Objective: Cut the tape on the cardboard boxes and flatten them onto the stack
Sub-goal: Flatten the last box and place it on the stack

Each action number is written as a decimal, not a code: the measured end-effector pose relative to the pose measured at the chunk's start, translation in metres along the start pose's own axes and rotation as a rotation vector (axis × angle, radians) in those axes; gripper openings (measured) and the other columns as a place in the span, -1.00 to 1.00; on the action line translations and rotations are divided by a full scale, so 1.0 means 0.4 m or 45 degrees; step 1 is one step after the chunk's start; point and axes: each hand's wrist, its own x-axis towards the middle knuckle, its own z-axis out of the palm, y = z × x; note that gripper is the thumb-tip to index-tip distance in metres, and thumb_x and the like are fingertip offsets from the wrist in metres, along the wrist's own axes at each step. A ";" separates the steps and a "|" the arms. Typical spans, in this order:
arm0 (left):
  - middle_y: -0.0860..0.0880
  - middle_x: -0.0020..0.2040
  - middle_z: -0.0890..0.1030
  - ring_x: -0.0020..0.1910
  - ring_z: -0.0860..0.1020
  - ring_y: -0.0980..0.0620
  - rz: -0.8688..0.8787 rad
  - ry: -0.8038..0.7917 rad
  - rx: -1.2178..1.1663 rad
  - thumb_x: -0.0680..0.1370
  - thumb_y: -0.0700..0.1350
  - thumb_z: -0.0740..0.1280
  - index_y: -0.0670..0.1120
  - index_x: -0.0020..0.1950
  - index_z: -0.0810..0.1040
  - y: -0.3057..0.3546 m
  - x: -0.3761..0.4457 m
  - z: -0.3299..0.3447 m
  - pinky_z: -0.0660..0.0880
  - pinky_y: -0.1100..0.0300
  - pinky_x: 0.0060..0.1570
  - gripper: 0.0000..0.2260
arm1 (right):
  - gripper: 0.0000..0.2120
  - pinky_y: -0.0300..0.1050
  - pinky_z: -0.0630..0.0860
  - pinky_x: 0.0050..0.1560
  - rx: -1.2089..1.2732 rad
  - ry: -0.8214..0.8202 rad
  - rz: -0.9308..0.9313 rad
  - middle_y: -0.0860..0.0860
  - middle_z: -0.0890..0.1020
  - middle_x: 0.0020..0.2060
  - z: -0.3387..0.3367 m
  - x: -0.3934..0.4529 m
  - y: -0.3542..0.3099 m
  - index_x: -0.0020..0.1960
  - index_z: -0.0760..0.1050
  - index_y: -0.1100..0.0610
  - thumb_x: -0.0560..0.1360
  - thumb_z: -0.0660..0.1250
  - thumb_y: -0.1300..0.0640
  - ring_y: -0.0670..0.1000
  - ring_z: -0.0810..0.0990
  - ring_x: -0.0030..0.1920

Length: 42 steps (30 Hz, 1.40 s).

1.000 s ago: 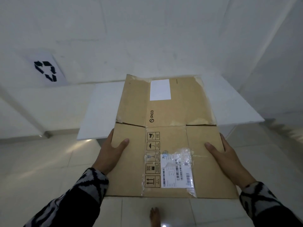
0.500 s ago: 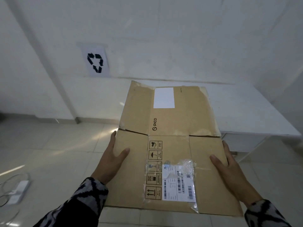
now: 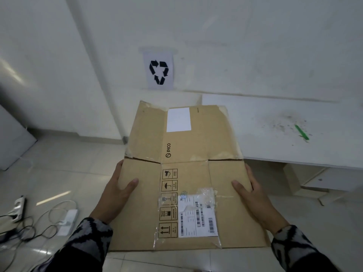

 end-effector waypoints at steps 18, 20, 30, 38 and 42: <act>0.20 0.10 0.51 -0.02 0.56 0.19 -0.086 0.053 0.063 0.59 -0.02 0.32 0.21 0.39 0.18 -0.116 0.481 -0.246 0.46 0.39 -0.23 -0.54 | -0.24 -0.19 0.53 0.08 0.077 -0.116 0.088 -0.17 0.43 0.33 0.367 0.448 -0.137 0.56 0.05 -0.25 0.49 0.39 -0.12 -0.20 0.52 0.15; 0.17 0.12 0.52 -0.01 0.57 0.18 -0.087 0.029 0.070 0.59 -0.02 0.32 0.16 0.42 0.19 -0.136 0.534 -0.268 0.47 0.39 -0.24 -0.53 | -0.20 -0.01 0.48 0.30 0.044 -0.099 0.106 -0.14 0.38 0.42 0.398 0.480 -0.139 0.56 0.05 -0.28 0.45 0.40 -0.19 -0.08 0.50 0.28; 0.16 0.16 0.55 -0.04 0.62 0.19 -0.035 -0.161 -0.007 0.57 0.02 0.33 0.16 0.44 0.21 -0.347 0.827 -0.432 0.54 0.38 -0.29 -0.51 | -0.25 0.06 0.40 0.39 -0.007 0.054 0.198 -0.12 0.37 0.42 0.697 0.598 -0.153 0.56 0.01 -0.27 0.50 0.35 -0.15 -0.03 0.44 0.35; 0.13 0.15 0.58 -0.03 0.63 0.22 -0.090 -0.336 -0.082 0.59 -0.01 0.33 0.21 0.42 0.23 -0.458 1.030 -0.469 0.57 0.35 -0.24 -0.54 | -0.30 -0.33 0.49 -0.07 -0.029 0.168 0.311 -0.23 0.48 0.15 0.831 0.707 -0.135 0.57 0.02 -0.21 0.56 0.33 -0.06 -0.21 0.54 0.06; 0.16 0.13 0.59 -0.03 0.63 0.21 -0.119 -0.349 -0.057 0.57 0.03 0.34 0.25 0.39 0.23 -0.498 1.098 -0.399 0.57 0.33 -0.23 -0.55 | -0.28 -0.37 0.51 -0.13 -0.017 0.156 0.336 -0.20 0.51 0.17 0.823 0.798 -0.067 0.58 0.02 -0.22 0.54 0.33 -0.09 -0.25 0.55 0.06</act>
